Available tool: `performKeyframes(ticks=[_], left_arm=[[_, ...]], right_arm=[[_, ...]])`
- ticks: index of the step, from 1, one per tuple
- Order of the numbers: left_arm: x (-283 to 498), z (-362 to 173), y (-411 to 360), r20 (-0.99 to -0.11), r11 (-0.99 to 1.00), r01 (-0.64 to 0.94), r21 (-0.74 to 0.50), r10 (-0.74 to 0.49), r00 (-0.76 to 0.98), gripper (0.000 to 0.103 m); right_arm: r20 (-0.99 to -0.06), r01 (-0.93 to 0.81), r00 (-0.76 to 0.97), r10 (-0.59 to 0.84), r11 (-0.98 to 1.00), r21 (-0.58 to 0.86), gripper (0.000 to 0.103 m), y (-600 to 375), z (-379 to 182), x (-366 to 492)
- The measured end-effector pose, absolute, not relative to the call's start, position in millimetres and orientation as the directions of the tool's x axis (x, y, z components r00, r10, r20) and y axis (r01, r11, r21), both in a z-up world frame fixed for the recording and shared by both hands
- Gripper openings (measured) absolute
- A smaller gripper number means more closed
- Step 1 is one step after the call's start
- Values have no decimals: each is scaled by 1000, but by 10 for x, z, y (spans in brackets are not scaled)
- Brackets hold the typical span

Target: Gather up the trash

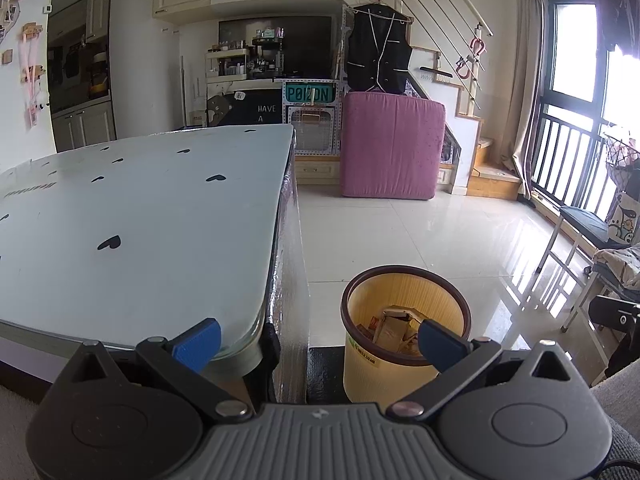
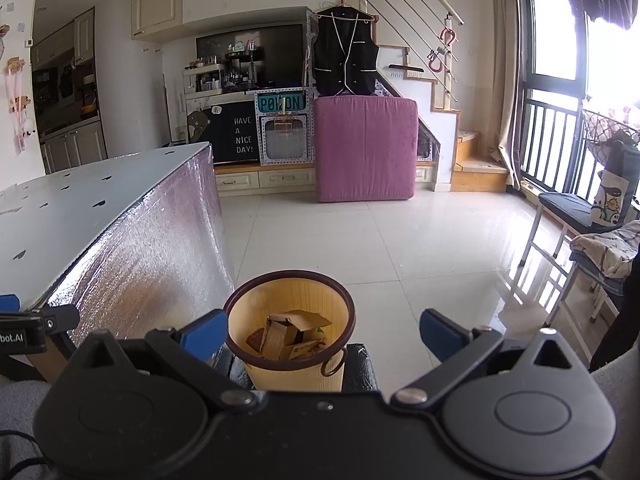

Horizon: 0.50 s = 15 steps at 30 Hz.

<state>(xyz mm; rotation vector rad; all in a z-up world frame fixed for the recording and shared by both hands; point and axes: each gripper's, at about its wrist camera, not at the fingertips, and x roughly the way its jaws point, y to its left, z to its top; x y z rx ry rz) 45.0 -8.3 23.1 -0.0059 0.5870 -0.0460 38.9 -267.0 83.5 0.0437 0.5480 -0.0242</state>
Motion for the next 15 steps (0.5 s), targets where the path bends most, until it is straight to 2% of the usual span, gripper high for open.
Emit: performKeyframes(ticks=[15], left_arm=[[448,228,-82,-554,999,42,-19,-45,832,103]], right_arm=[[-518,33,855,-12,999,32,103,-2654,848,378]])
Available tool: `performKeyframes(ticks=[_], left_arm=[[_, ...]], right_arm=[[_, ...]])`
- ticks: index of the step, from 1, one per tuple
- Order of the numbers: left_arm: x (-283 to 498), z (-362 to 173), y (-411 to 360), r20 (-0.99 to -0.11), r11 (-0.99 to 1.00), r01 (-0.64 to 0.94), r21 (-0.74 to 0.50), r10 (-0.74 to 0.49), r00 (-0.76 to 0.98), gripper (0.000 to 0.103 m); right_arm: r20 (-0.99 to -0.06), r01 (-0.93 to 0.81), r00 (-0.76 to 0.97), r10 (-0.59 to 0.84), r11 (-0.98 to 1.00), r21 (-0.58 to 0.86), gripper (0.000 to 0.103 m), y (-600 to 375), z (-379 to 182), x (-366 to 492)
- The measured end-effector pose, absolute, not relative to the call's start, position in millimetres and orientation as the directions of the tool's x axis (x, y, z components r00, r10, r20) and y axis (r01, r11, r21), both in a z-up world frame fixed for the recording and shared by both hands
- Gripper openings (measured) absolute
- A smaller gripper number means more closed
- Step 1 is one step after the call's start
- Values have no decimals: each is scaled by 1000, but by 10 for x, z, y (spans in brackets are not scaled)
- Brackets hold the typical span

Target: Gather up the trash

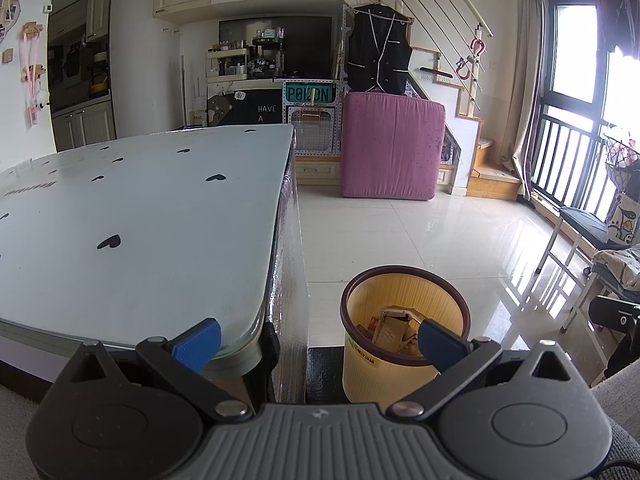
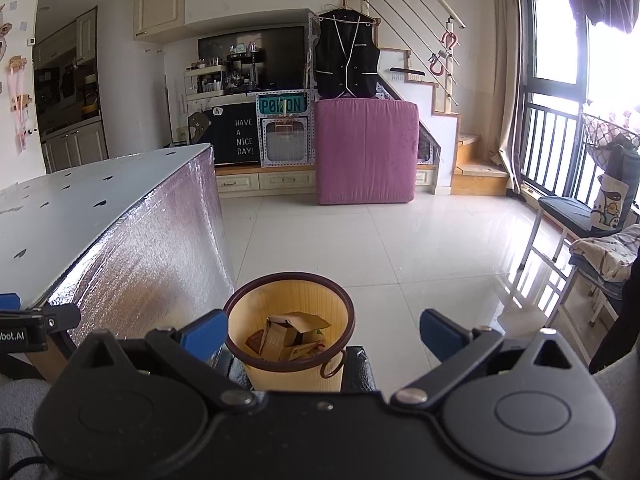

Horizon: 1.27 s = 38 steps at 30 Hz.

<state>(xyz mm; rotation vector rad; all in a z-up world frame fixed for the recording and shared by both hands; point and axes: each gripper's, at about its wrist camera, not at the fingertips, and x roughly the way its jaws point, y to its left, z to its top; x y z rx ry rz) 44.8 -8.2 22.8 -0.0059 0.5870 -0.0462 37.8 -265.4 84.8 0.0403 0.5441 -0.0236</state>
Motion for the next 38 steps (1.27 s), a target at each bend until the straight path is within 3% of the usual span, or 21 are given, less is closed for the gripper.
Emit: performKeyframes(ticks=[38], left_arm=[[451,220,-76,-553,999,41,-21,-46,832,103]], right_arm=[[-512,33,859,-12,999,31,103,-2675,891,358]])
